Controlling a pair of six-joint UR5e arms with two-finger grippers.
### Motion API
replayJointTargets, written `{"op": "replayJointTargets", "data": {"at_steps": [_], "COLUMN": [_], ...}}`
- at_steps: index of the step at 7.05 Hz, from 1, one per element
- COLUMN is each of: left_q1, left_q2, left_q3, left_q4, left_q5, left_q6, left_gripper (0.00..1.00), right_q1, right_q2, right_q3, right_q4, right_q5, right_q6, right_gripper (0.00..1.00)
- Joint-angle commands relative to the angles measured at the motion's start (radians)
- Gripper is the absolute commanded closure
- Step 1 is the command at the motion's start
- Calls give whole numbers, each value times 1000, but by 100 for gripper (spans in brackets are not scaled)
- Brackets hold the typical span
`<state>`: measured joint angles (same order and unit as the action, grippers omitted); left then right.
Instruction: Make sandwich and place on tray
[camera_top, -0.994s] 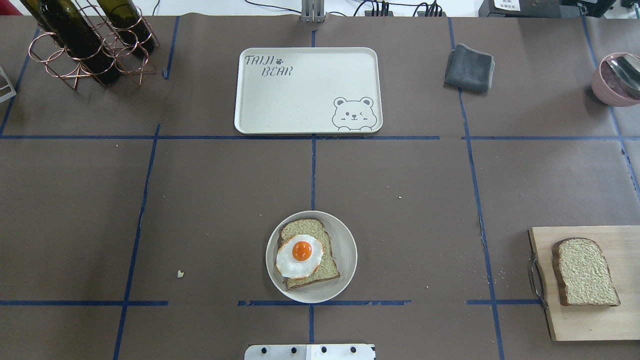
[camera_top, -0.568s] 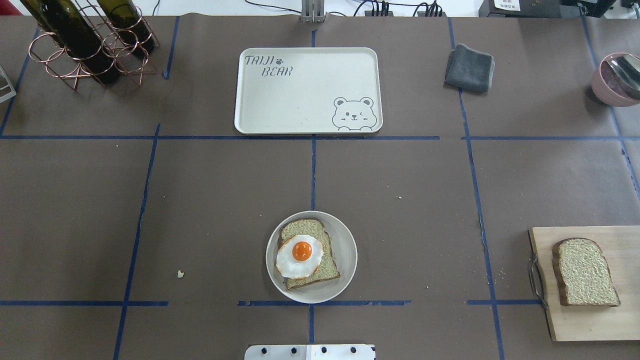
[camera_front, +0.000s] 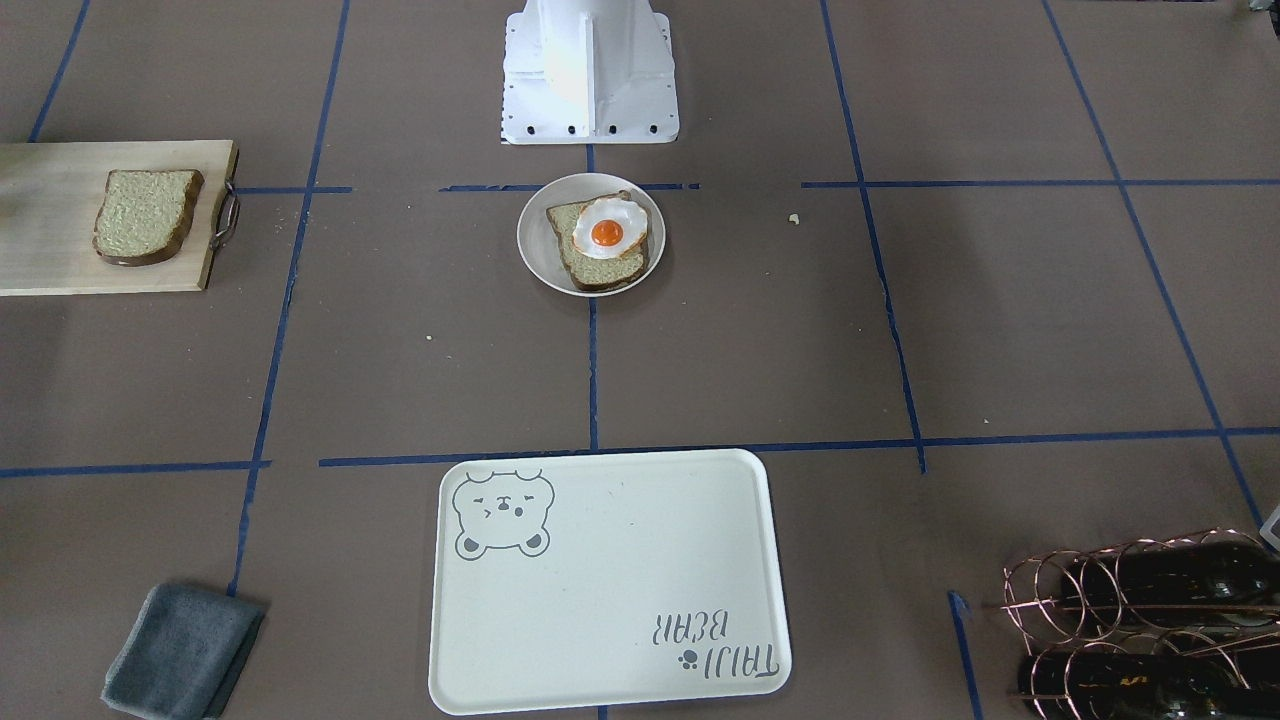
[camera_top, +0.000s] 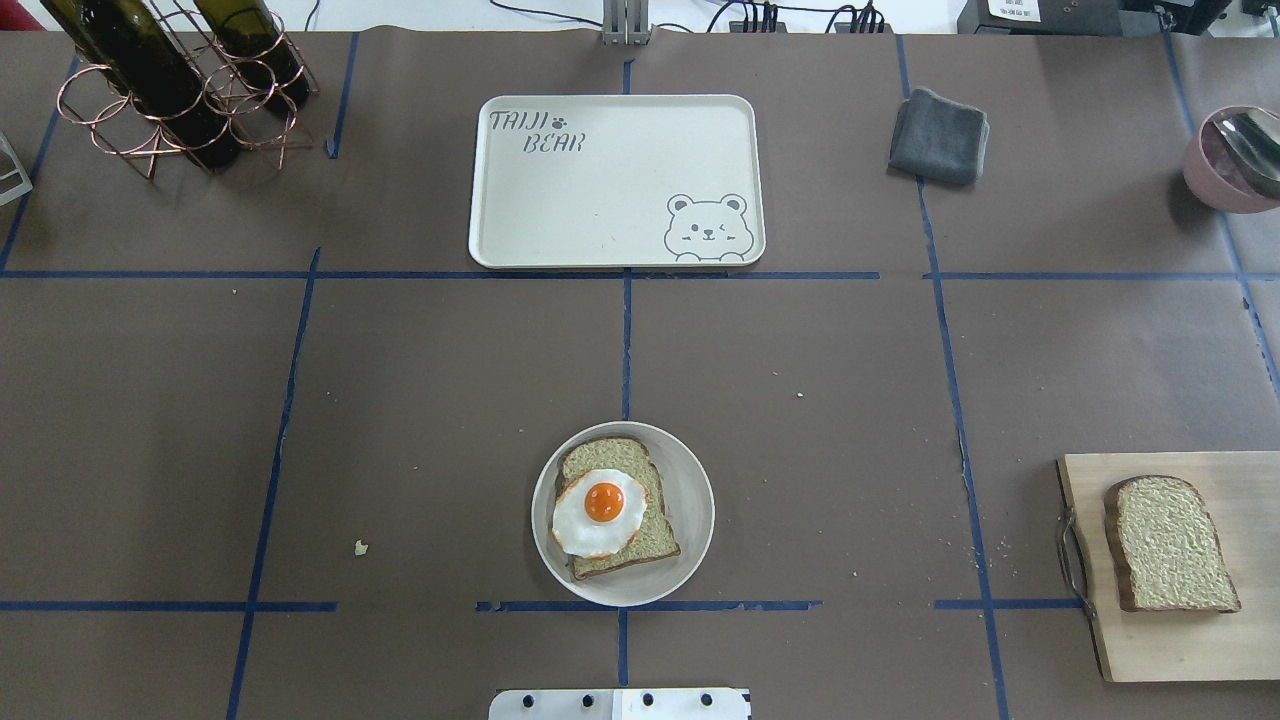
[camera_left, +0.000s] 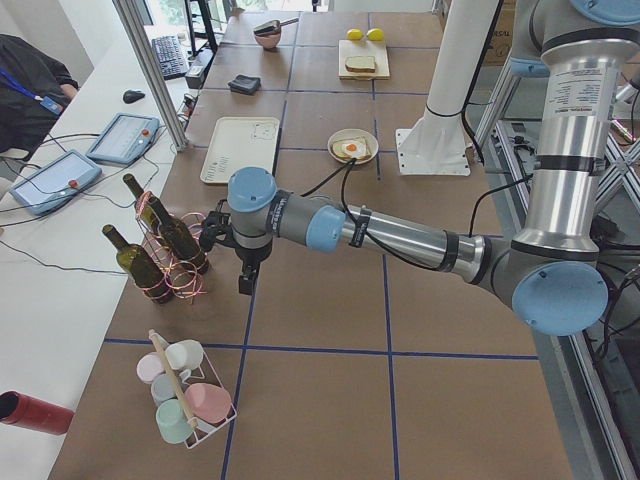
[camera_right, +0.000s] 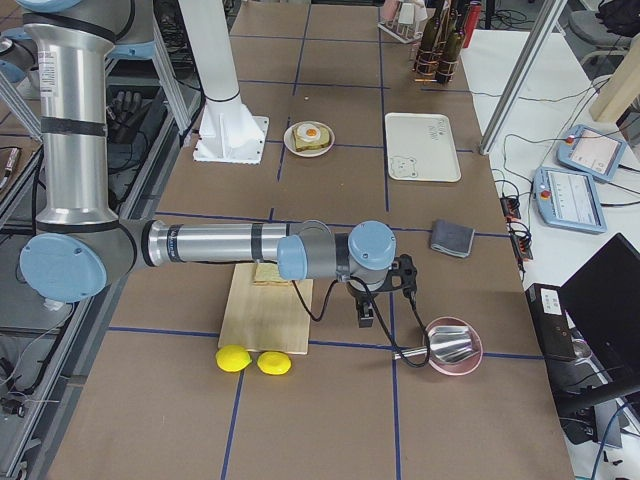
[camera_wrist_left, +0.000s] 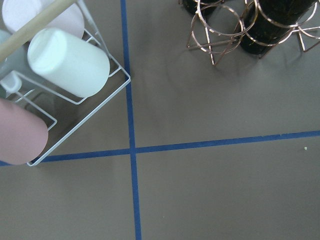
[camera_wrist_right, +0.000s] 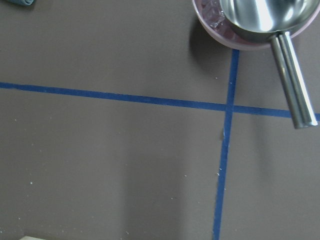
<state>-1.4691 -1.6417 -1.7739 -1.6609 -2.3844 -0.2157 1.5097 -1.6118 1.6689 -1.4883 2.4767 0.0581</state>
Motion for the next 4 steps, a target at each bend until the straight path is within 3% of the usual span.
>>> {"op": "replayJointTargets", "data": {"at_steps": [1,3,4], "left_q1": [135,237,290], "left_q2": [-18,-20,-30], "left_q3": [-70,-78,-78], "left_q4": [-95,-239,-297], "left_q5": [1,2,4], "left_q6": [-252,-477,-601], "left_gripper": [0,0,0], "right_q1": [-109,-230,-271], "right_q2": [-20,-175,-238], "right_q3": [9,86,147], "right_q4": [203,446,456], "right_q5": [-33,-111,-114], "right_q6": [292,506,560], "right_gripper": [0,0,0]}}
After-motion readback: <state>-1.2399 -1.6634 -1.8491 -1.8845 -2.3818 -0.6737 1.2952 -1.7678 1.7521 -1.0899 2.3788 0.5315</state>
